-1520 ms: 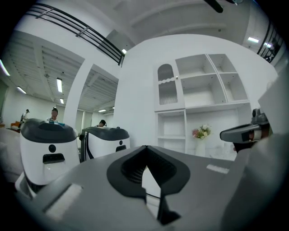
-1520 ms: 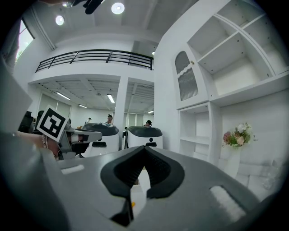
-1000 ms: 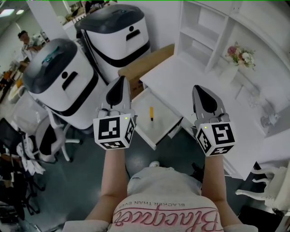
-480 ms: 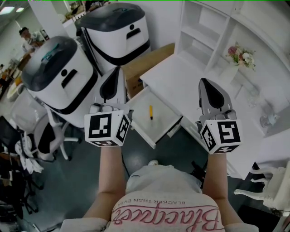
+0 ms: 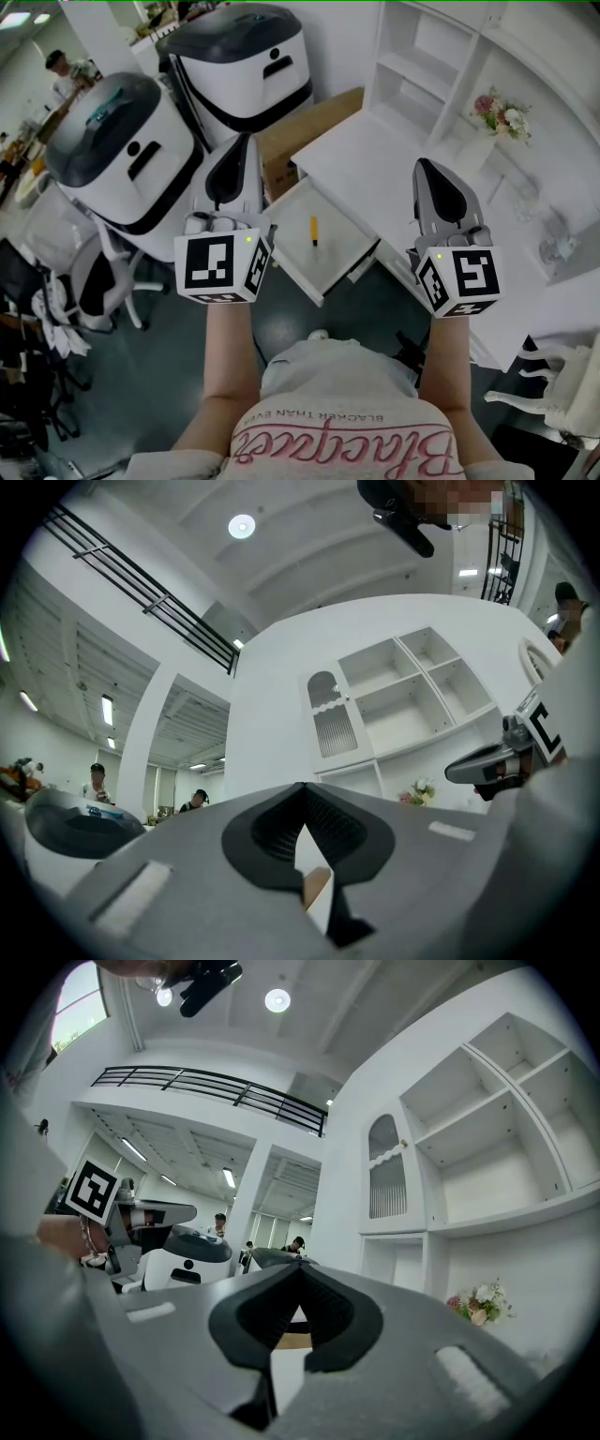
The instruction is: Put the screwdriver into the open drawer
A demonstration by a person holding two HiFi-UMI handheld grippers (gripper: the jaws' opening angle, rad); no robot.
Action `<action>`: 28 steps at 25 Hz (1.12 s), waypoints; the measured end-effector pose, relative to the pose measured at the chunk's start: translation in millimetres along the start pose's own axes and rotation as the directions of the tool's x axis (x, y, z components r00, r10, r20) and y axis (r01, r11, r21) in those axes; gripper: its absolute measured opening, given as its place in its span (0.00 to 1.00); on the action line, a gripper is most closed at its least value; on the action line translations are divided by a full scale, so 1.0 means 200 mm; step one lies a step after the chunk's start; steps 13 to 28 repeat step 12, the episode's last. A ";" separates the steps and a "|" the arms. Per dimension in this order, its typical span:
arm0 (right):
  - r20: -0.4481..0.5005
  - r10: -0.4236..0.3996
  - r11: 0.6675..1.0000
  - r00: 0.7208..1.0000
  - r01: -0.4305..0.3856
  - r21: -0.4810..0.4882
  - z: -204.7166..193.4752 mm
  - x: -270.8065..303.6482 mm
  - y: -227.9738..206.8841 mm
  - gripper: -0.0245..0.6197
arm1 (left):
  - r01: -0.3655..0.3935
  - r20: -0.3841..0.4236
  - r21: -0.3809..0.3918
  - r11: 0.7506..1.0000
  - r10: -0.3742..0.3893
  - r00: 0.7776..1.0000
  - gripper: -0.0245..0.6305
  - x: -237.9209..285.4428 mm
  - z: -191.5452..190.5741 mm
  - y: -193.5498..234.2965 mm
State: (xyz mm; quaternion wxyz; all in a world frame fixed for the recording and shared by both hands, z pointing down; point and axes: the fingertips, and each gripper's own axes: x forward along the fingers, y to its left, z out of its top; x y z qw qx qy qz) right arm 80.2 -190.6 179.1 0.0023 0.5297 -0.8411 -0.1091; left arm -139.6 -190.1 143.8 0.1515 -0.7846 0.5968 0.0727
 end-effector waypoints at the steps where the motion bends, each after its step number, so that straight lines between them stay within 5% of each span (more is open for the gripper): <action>1: 0.002 0.000 1.000 1.000 0.000 0.000 0.00 0.00 0.00 0.04 | 0.000 0.000 -0.002 1.000 0.000 1.000 0.06 0.00 0.00 0.00; 12: 0.012 0.005 1.000 1.000 -0.005 -0.004 0.01 0.00 0.01 0.04 | -0.014 -0.002 -0.068 0.998 0.014 1.000 0.07 0.00 -0.02 0.03; 28: 0.012 0.005 1.000 1.000 -0.005 -0.004 0.01 0.00 0.01 0.04 | -0.014 -0.002 -0.068 0.998 0.014 1.000 0.07 0.00 -0.02 0.03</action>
